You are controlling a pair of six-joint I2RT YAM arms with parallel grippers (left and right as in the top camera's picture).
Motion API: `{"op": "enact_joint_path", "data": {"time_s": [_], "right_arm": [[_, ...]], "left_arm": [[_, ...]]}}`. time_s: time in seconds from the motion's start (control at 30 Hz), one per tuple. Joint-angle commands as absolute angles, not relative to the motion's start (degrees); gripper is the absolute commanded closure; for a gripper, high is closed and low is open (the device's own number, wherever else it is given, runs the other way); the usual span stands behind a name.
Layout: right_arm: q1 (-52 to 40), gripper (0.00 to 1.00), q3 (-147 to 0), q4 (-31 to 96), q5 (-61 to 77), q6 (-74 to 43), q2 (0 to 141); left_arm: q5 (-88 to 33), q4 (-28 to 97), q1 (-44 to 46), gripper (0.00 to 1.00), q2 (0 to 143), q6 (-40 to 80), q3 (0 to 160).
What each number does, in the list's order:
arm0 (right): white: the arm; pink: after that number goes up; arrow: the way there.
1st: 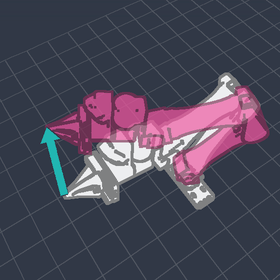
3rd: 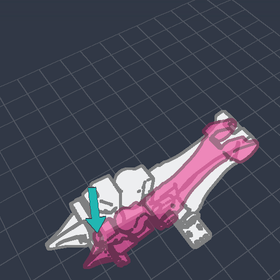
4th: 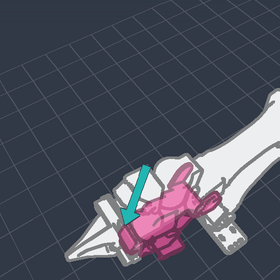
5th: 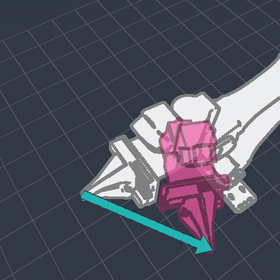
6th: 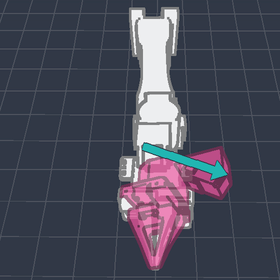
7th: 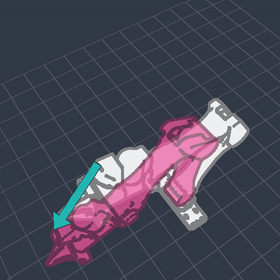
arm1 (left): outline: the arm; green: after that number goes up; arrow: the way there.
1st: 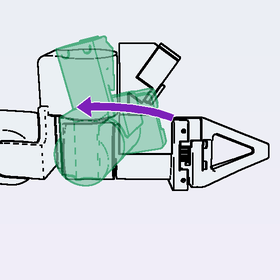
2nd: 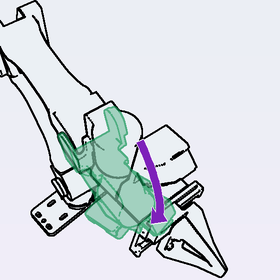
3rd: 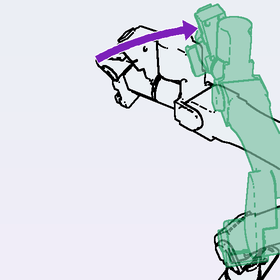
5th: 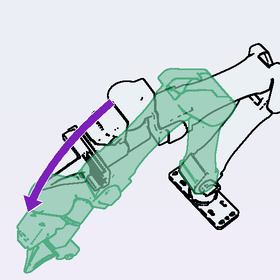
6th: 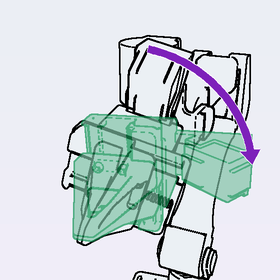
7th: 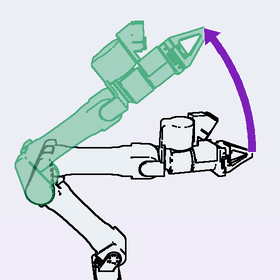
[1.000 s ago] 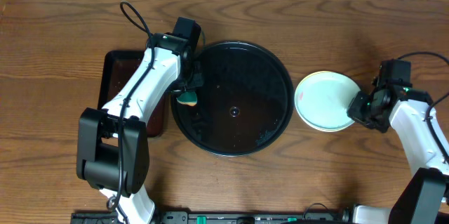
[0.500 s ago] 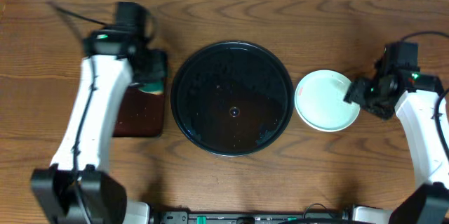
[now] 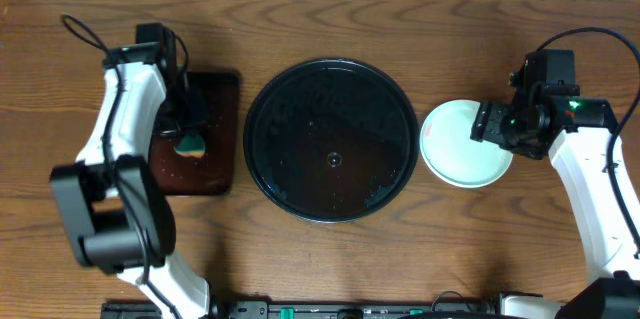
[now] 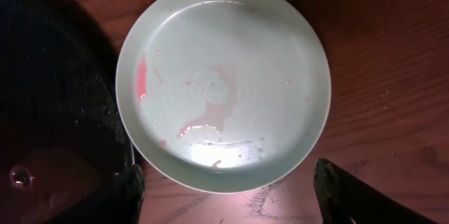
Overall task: Clean dirty plates on tray and stack at the side
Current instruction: 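Move the left gripper to the small tray and set the sponge down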
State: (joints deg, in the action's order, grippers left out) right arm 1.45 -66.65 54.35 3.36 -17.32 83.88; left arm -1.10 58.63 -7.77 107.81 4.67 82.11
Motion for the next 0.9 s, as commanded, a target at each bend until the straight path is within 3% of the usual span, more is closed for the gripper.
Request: {"op": "enact_joint_path", "data": {"time_s": [0.0, 0.07, 0.2, 0.47, 0.5, 0.53, 0.8, 0.83, 0.87], "right_arm": [[0.7, 0.25, -67.2, 54.8, 3.6, -16.1, 83.5], [0.7, 0.25, -67.3, 55.1, 3.6, -15.1, 83.5], [0.7, 0.25, -67.4, 55.4, 3.6, -15.1, 83.4], [0.6, 0.25, -71.4, 57.5, 6.7, -13.7, 79.6], [0.6, 0.25, -72.4, 58.2, 6.9, -13.6, 78.7], [0.6, 0.25, -73.5, 59.0, 7.0, -13.6, 77.8], [0.6, 0.25, -82.6, 67.9, 7.0, -13.6, 65.2], [0.6, 0.21, -83.4, 68.8, 6.9, -13.6, 63.4], [0.7, 0.01, -84.1, 69.6, 6.9, -13.6, 61.4]], "left_arm": [[-1.1, 59.3, -7.7, 0.74, 109.6, 4.3, 81.8], [-1.1, 59.5, -7.7, 0.57, 109.4, 4.3, 82.0], [-1.1, 60.9, -7.7, 0.36, 107.6, 4.3, 83.2], [-2.4, 63.1, -7.6, 0.34, 92.2, 8.7, 85.1], [-3.2, 63.1, -7.6, 0.32, 90.0, 9.4, 85.1], [-3.7, 63.2, -7.6, 0.19, 88.1, 9.6, 85.1], [-3.6, 63.2, -7.6, 0.19, 78.8, 9.7, 85.1], [-3.6, 63.2, -7.6, 0.19, 78.3, 9.7, 85.1], [-3.6, 63.2, -7.6, 0.19, 78.0, 9.7, 85.1]]}}
